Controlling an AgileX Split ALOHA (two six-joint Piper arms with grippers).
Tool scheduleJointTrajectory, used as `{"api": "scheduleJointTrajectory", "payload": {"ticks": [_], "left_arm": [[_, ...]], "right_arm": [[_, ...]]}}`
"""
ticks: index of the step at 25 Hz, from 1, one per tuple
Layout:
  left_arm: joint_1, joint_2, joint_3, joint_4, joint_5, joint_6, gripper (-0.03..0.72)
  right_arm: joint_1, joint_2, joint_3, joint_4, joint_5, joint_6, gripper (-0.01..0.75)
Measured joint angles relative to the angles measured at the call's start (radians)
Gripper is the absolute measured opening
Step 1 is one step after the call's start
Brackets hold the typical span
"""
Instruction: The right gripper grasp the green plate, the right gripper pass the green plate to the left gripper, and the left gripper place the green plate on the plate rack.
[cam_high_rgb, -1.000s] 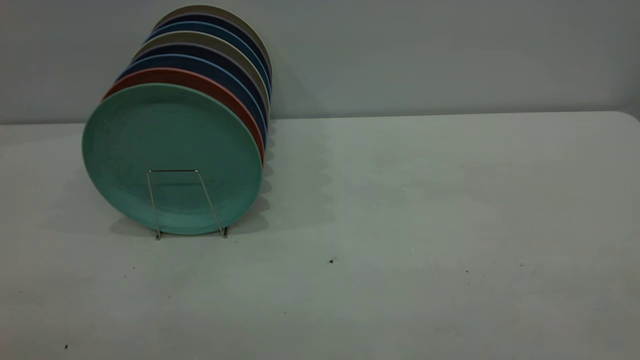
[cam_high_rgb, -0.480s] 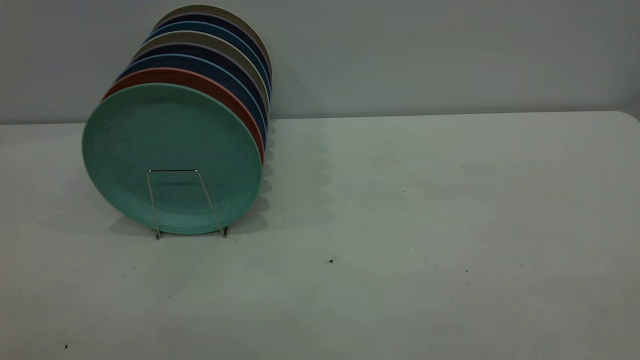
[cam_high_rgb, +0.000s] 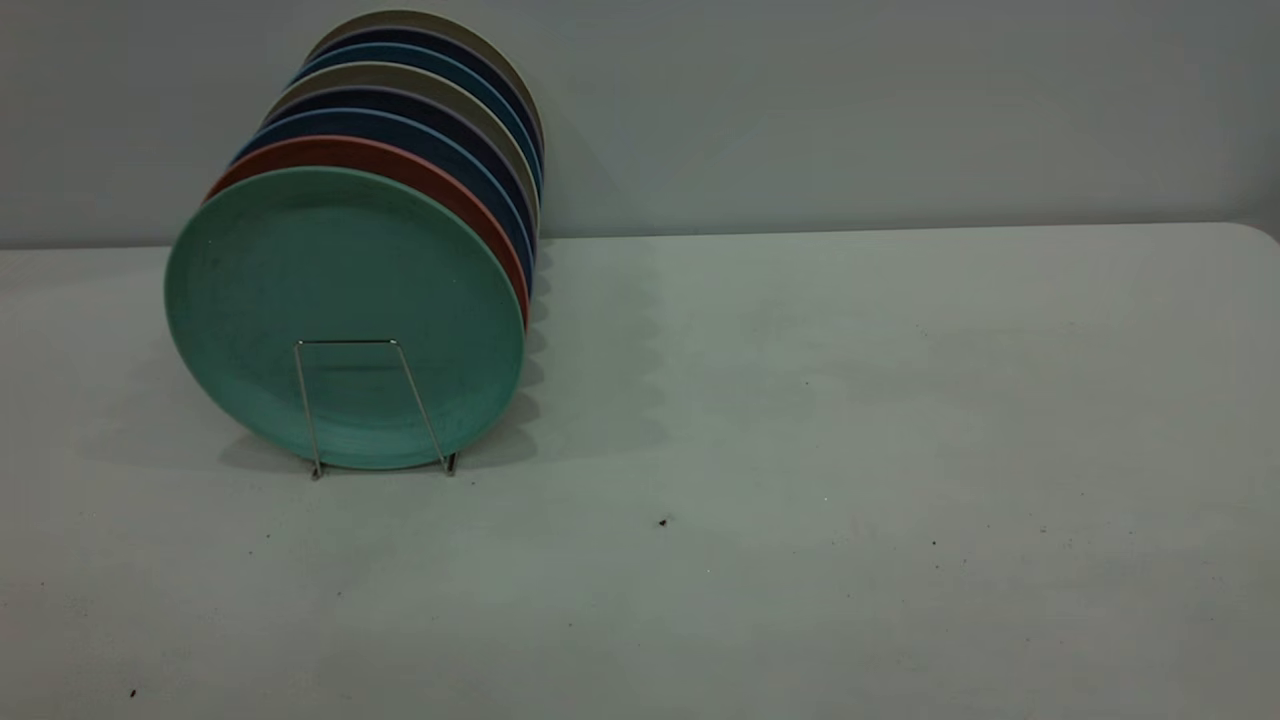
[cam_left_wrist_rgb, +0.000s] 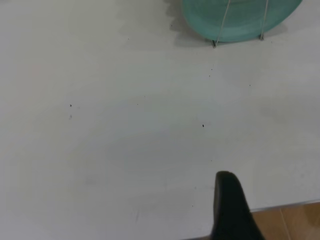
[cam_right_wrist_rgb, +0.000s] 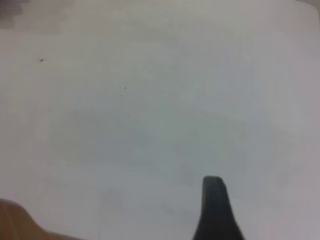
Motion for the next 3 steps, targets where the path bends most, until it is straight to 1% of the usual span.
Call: {"api": "scheduleJointTrajectory", "payload": {"ticks": [3], "left_arm": [[0.0, 0.0, 0.0, 0.0, 0.0, 0.0, 0.46]], "right_arm": [[0.0, 0.0, 0.0, 0.0, 0.0, 0.0, 0.527]]}}
